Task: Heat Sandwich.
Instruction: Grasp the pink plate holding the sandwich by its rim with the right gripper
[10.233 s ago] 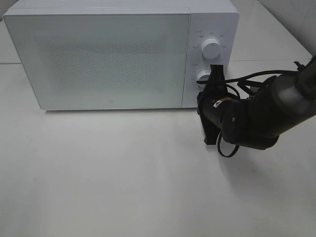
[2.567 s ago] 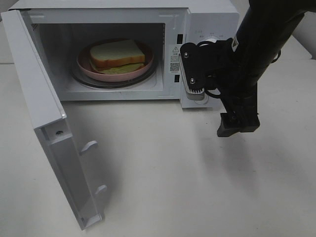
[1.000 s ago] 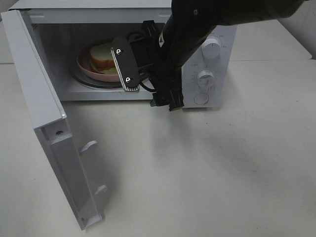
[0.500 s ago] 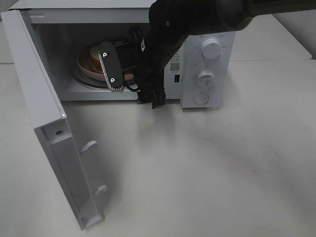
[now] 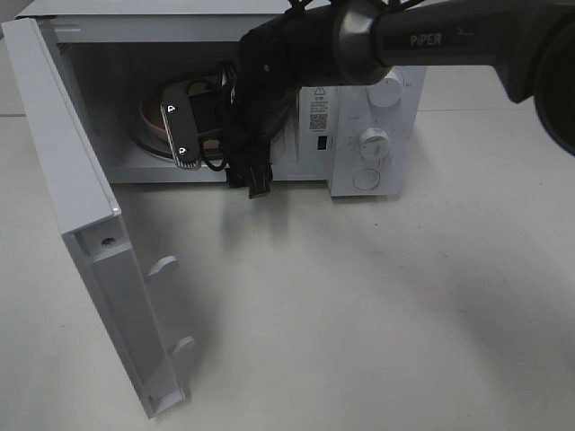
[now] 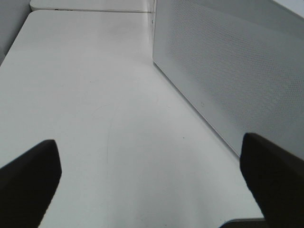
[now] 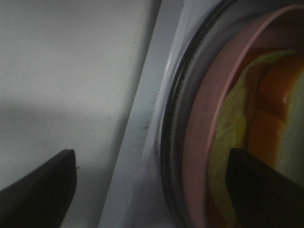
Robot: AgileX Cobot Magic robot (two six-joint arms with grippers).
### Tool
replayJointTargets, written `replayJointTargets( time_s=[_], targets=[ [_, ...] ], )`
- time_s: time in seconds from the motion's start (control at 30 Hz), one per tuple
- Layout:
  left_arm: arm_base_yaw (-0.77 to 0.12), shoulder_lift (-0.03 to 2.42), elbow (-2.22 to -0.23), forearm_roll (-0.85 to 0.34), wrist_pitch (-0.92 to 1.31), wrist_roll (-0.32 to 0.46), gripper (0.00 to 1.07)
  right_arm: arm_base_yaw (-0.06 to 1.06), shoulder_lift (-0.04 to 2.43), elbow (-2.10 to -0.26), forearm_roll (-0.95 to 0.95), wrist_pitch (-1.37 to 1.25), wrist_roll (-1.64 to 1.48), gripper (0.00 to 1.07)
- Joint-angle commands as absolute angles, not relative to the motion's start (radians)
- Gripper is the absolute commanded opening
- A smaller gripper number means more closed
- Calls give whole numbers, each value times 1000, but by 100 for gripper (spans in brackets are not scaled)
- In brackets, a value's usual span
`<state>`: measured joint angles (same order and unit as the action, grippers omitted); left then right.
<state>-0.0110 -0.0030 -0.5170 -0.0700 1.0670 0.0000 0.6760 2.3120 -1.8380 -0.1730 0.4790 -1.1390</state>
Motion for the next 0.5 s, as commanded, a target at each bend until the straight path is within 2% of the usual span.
replayJointTargets(
  time_s=[0.03,0.5],
  targets=[
    [-10,-11,-516,-57,1066,0,98,676,2341,-1893,-184,495,-1129,81],
    [-10,-11,-516,-20,1067,0,98,676,2413,-1943,-181,493,-1129,78]
  ],
)
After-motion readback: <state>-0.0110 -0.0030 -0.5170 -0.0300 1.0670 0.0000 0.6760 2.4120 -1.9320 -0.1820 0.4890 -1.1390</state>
